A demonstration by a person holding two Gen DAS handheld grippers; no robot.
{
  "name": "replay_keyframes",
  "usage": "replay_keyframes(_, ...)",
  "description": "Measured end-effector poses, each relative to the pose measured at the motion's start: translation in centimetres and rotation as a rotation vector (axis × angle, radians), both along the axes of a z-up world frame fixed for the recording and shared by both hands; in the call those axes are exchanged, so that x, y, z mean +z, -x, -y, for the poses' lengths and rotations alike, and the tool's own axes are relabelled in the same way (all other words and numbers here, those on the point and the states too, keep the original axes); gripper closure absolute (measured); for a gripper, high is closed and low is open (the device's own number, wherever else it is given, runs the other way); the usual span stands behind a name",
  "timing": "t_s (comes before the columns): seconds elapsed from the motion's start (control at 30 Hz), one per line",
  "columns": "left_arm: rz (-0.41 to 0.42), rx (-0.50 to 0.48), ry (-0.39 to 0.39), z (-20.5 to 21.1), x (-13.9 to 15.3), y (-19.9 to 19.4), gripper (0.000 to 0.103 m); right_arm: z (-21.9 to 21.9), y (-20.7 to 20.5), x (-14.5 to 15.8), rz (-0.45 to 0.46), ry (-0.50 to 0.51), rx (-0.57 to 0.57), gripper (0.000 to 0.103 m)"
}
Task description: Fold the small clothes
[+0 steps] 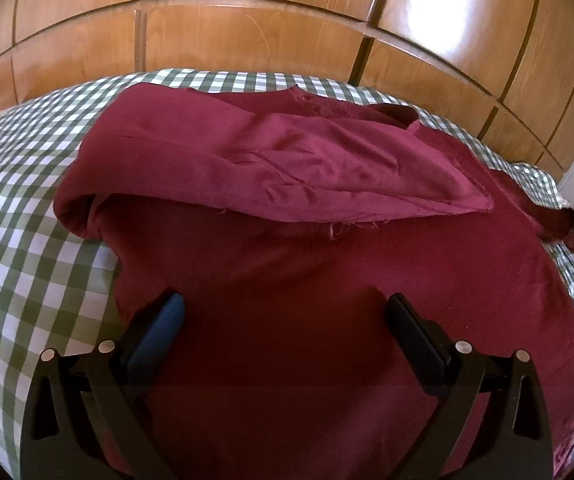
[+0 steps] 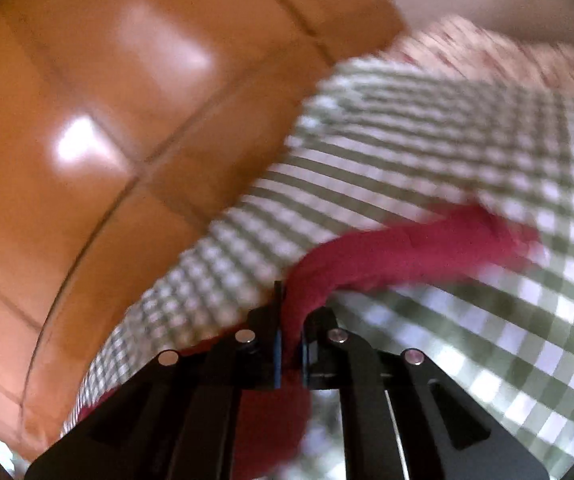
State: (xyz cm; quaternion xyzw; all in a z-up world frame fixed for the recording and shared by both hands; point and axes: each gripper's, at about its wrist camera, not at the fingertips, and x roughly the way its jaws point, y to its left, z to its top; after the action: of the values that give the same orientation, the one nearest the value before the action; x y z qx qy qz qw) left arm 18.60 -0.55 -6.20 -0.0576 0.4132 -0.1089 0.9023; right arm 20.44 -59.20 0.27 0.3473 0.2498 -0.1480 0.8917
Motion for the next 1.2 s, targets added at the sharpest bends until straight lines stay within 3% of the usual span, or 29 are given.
replay_keyframes(0.17,0.005,0.002,0.015,0.0,0.1,0.2,0.004,-8.1,-1.6,4.4,0.036,0.179,0.206,0.097)
replay_keyframes(0.43,0.011,0.002,0.038,-0.1,0.4,0.3,0.004,-22.1,-2.5,7.1,0.092,0.34,0.494,0.097)
replay_keyframes(0.57,0.012,0.001,0.044,-0.1,0.5,0.3,0.004,-29.7,-3.1,6.7,0.085,0.417,0.667,0.097)
replay_keyframes(0.7,0.014,0.0,0.054,-0.2,0.5,0.3,0.004,-36.8,-3.7,3.3,-0.009,0.485,0.865,0.095)
replay_keyframes(0.77,0.015,0.0,0.06,-0.3,0.5,0.3,0.004,-39.3,-3.5,0.9,-0.079,0.492,0.955,0.079)
replay_keyframes(0.8,0.015,0.0,0.061,-0.3,0.5,0.3,0.004,-40.0,-3.1,0.3,-0.101,0.501,0.979,0.05)
replay_keyframes(0.83,0.015,0.0,0.061,-0.3,0.5,0.3,0.004,-40.4,-2.7,-0.2,-0.112,0.517,0.998,0.032)
replay_keyframes(0.97,0.016,0.0,0.064,-0.3,0.5,0.3,0.004,-40.5,-0.1,-1.4,-0.09,0.621,1.045,0.014)
replay_keyframes(1.07,0.016,0.001,0.064,-0.3,0.5,0.3,0.004,-39.3,1.6,-1.3,-0.073,0.654,1.002,0.006)
replay_keyframes(1.17,0.015,0.0,0.062,-0.3,0.5,0.3,0.004,-36.4,3.1,-0.8,-0.058,0.63,0.885,0.002)
replay_keyframes(1.2,0.014,0.001,0.059,-0.2,0.5,0.3,0.004,-34.7,3.6,-0.7,-0.058,0.627,0.785,0.002)
